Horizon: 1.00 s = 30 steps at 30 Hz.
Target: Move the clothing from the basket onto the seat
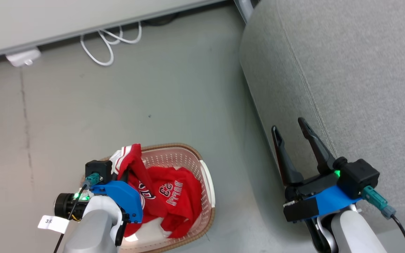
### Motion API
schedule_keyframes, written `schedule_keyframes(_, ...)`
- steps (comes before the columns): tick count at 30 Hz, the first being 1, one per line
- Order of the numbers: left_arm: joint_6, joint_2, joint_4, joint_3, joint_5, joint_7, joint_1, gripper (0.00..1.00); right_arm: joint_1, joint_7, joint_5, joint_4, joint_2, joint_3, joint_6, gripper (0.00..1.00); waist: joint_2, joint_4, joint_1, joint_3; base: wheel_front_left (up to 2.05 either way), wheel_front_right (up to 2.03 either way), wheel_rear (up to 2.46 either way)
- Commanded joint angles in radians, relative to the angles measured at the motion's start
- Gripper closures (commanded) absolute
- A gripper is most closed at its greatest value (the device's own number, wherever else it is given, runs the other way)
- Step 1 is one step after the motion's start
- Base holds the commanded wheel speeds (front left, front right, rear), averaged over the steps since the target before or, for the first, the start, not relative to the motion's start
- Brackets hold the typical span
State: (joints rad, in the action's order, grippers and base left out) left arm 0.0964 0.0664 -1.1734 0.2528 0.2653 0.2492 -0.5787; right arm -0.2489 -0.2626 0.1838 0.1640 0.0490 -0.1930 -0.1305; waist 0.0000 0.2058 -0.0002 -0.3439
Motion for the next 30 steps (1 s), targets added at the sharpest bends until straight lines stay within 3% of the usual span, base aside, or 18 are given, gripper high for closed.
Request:
schedule_keyframes(1,0.005,-0.002,0.014,0.008,0.004,0.009,0.014,1.00,0.018,-0.003,-0.004,0.009,0.003,0.002,0.000,0.00,0.0000,-0.051,0.0002,0.068,0.00,0.00,0.00)
schedule_keyframes(15,0.034,-0.016,0.226,0.135,0.063,0.015,0.057,1.00,0.094,-0.003,-0.013,0.057,0.002,0.000,0.000,0.00,0.0000,-0.123,0.0002,0.224,0.00,0.00,0.00)
schedule_keyframes(30,0.033,-0.016,0.513,0.289,0.185,-0.078,0.042,1.00,0.142,0.003,-0.010,0.081,0.002,-0.037,0.000,0.00,0.0000,-0.137,0.0002,0.317,0.00,0.00,0.00)
